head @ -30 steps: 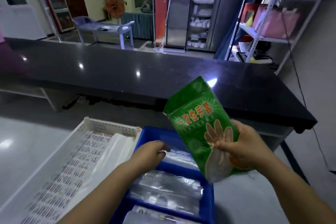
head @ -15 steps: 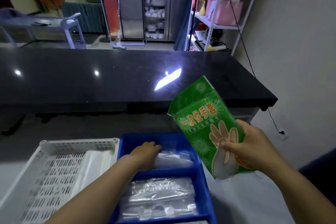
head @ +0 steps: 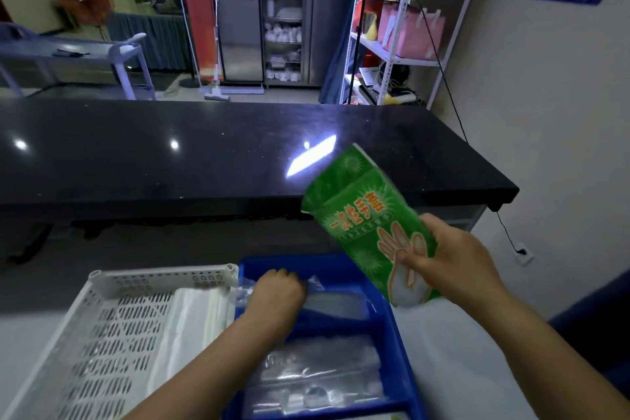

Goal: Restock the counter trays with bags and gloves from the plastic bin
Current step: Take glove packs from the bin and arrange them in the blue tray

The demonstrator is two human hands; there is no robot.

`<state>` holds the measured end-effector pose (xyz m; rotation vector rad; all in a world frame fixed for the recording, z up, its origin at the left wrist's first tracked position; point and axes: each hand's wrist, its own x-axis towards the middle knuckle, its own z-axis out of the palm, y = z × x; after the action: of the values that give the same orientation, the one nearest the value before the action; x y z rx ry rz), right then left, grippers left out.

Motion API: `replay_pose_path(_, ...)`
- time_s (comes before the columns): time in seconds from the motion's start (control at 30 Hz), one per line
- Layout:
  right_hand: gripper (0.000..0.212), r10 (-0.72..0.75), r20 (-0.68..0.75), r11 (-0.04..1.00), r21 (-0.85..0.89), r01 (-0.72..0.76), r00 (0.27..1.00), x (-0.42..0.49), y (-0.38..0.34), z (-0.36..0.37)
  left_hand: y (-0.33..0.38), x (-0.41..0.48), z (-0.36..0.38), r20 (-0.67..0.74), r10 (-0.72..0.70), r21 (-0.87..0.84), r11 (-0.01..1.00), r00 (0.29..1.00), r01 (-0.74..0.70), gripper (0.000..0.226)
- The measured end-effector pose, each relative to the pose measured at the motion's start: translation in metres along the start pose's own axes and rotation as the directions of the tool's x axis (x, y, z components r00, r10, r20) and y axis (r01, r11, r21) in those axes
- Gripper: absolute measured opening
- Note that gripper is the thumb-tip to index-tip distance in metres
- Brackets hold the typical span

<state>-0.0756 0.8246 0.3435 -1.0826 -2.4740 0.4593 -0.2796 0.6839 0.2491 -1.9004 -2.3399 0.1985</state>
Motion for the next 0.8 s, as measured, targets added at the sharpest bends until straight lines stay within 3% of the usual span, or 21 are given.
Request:
replay_pose_path(0.1,0.026,-0.191,0.027,0.975,-0.112,0.193,0.981,0.014,-0.019,0.013,0.003,-0.035,-0.013,-0.131,-0.006,-0.035,0.999,0.991,0.001,0.042)
replay_pose_path(0.27,0.028,-0.421,0.260,0.833,-0.267,0.484,0.869,0.042,-0.040,0.056,0.011,-0.076,-0.009,-0.157,-0.014,-0.024,1.000,0.988,0.010,0.040)
replay_pose_path(0.5,0.036,-0.309,0.587,0.773,-0.304,0.557,0.748,0.062,-0.040,0.118,0.017,-0.107,0.001,-0.266,-0.013,-0.072,0.997,0.964,-0.006,0.035)
replay_pose_path(0.8,0.029,-0.295,0.612,0.804,-0.255,0.537,0.733,0.082,-0.041,0.122,0.017,-0.112,-0.004,-0.268,-0.071,-0.067,0.996,0.961,0.055,0.036)
